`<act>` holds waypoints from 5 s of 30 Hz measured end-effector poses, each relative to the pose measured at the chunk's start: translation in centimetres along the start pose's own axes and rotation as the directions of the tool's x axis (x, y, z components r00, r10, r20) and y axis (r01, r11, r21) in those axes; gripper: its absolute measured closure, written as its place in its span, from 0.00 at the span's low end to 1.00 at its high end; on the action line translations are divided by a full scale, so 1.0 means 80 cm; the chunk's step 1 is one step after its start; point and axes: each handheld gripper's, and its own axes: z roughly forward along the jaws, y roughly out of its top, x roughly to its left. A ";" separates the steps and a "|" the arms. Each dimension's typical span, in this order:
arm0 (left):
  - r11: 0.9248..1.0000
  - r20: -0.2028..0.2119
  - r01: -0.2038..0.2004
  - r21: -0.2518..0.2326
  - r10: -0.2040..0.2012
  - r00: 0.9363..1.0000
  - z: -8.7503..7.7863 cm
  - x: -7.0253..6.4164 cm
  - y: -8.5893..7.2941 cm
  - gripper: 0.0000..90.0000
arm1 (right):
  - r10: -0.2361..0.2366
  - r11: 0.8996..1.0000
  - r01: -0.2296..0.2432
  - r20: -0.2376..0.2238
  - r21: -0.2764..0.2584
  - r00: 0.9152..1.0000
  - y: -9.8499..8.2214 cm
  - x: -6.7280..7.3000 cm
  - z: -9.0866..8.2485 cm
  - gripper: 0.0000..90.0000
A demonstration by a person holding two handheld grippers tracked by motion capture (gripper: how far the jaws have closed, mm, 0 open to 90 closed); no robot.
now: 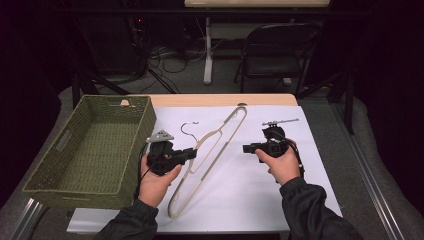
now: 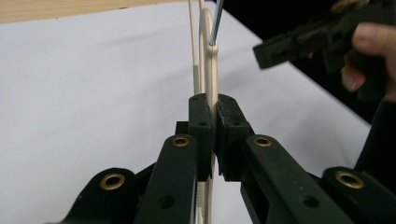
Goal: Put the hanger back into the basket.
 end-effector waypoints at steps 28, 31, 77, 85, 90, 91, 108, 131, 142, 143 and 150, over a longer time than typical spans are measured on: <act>0.951 -0.021 -0.243 0.189 0.252 0.968 -0.012 -0.018 -0.011 0.96 | -0.446 0.895 0.446 -0.008 -0.010 0.895 -0.008 0.038 -0.010 0.49; 0.948 -0.008 -0.254 0.190 0.261 0.965 -0.010 -0.023 -0.011 0.96 | -0.520 0.854 0.519 -0.037 -0.027 0.854 -0.009 0.052 -0.008 0.47; 0.861 0.111 -0.292 0.416 0.271 0.956 0.022 -0.014 -0.065 0.96 | -0.765 0.636 0.772 -0.140 -0.008 0.629 -0.024 0.109 0.028 0.61; 0.893 0.060 -0.249 0.376 0.245 0.968 -0.012 -0.014 -0.047 0.97 | -0.726 0.685 0.727 -0.133 -0.045 0.675 -0.022 0.099 0.000 0.55; 0.906 -0.002 -0.242 0.347 0.259 0.966 -0.070 -0.013 -0.019 0.97 | -0.688 0.724 0.674 -0.090 -0.148 0.720 -0.020 0.082 -0.042 0.52; 0.911 -0.018 -0.237 0.337 0.258 0.966 -0.084 -0.011 -0.012 0.97 | -0.688 0.724 0.674 -0.090 -0.148 0.720 -0.020 0.082 -0.042 0.52; 0.961 -0.242 -0.180 0.208 0.229 0.943 -0.255 0.128 0.051 0.97 | -0.643 0.761 0.633 -0.037 -0.140 0.765 -0.016 0.056 -0.050 0.50; 0.958 -0.225 -0.073 0.277 0.138 0.965 -0.242 0.290 -0.047 0.97 | -0.624 0.779 0.618 -0.024 -0.110 0.781 -0.019 0.045 -0.040 0.50; 0.955 -0.336 -0.062 0.292 0.163 0.928 -0.222 0.291 -0.070 0.72 | -0.616 0.785 0.612 -0.021 -0.102 0.787 -0.022 0.039 -0.044 0.49; 0.955 -0.336 -0.062 0.292 0.163 0.928 -0.222 0.291 -0.070 0.66 | -0.616 0.785 0.611 -0.019 -0.103 0.788 -0.022 0.039 -0.045 0.49; 0.985 -0.391 -0.104 0.141 0.151 0.908 -0.265 0.263 -0.060 0.52 | -0.613 0.787 0.610 -0.008 -0.097 0.790 -0.029 0.035 -0.049 0.49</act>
